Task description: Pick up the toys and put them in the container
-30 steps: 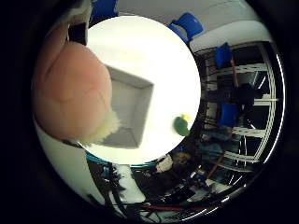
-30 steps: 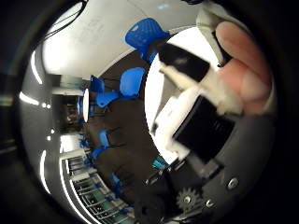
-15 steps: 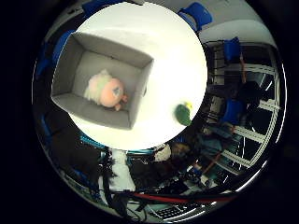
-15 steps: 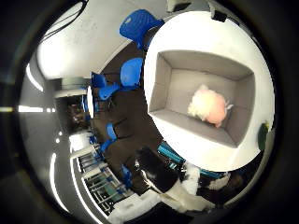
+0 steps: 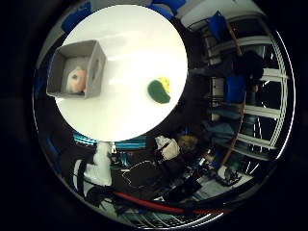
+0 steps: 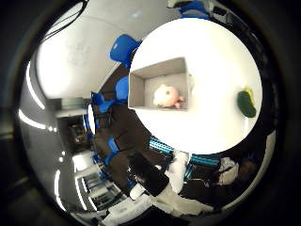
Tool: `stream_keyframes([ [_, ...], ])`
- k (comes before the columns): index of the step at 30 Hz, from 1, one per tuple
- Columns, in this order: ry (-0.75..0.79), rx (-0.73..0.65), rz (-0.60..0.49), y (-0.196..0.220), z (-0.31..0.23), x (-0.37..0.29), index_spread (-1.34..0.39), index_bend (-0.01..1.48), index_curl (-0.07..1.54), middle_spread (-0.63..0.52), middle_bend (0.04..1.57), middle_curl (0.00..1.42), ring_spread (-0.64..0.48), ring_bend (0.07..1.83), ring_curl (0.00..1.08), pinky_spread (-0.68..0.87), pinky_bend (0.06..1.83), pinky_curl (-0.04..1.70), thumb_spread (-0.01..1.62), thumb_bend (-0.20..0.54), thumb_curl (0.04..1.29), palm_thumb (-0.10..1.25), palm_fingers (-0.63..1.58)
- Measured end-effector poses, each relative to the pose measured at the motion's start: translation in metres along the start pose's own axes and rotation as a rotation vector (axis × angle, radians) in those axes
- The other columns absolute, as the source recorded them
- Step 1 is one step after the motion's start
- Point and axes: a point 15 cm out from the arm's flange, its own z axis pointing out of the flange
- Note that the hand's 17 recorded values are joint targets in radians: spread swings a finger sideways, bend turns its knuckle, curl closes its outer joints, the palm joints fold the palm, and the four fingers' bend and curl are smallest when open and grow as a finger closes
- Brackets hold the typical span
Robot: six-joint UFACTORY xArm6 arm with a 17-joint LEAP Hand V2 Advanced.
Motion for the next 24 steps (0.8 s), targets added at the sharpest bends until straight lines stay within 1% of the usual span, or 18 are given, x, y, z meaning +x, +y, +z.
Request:
stream_keyframes([
  [2, -0.019, -0.032, 0.055, 0.014, 0.017, 0.029, -0.37, 0.15, 0.25, 0.09, 0.24, 0.33, 0.25, 0.39, 0.24, 0.49, 0.52, 0.35, 1.16, -0.02, 0.25, 0.32, 0.06],
  [6, -0.003, -0.028, 0.116, 0.02, 0.047, 0.072, -0.37, 0.15, 0.25, 0.11, 0.23, 0.33, 0.25, 0.37, 0.24, 0.48, 0.52, 0.34, 1.09, -0.028, 0.25, 0.3, 0.04],
  [9, 0.016, -0.063, 0.144, 0.029, 0.088, 0.1, -0.36, 0.14, 0.25, 0.11, 0.24, 0.33, 0.25, 0.35, 0.24, 0.47, 0.5, 0.33, 1.05, -0.029, 0.25, 0.28, 0.02],
  [14, 0.071, -0.045, 0.157, 0.028, 0.147, 0.132, -0.36, 0.15, 0.24, 0.11, 0.21, 0.33, 0.25, 0.35, 0.24, 0.46, 0.5, 0.32, 1.02, -0.025, 0.27, 0.29, 0.01],
  [18, 0.08, -0.037, 0.176, 0.032, 0.187, 0.151, -0.37, 0.15, 0.24, 0.11, 0.21, 0.33, 0.24, 0.35, 0.25, 0.46, 0.49, 0.32, 1.01, -0.023, 0.28, 0.33, 0.01],
  [24, 0.108, 0.014, 0.178, 0.019, 0.219, 0.172, -0.37, 0.16, 0.25, 0.09, 0.2, 0.33, 0.24, 0.33, 0.25, 0.46, 0.48, 0.31, 1.01, -0.025, 0.29, 0.37, 0.03],
])
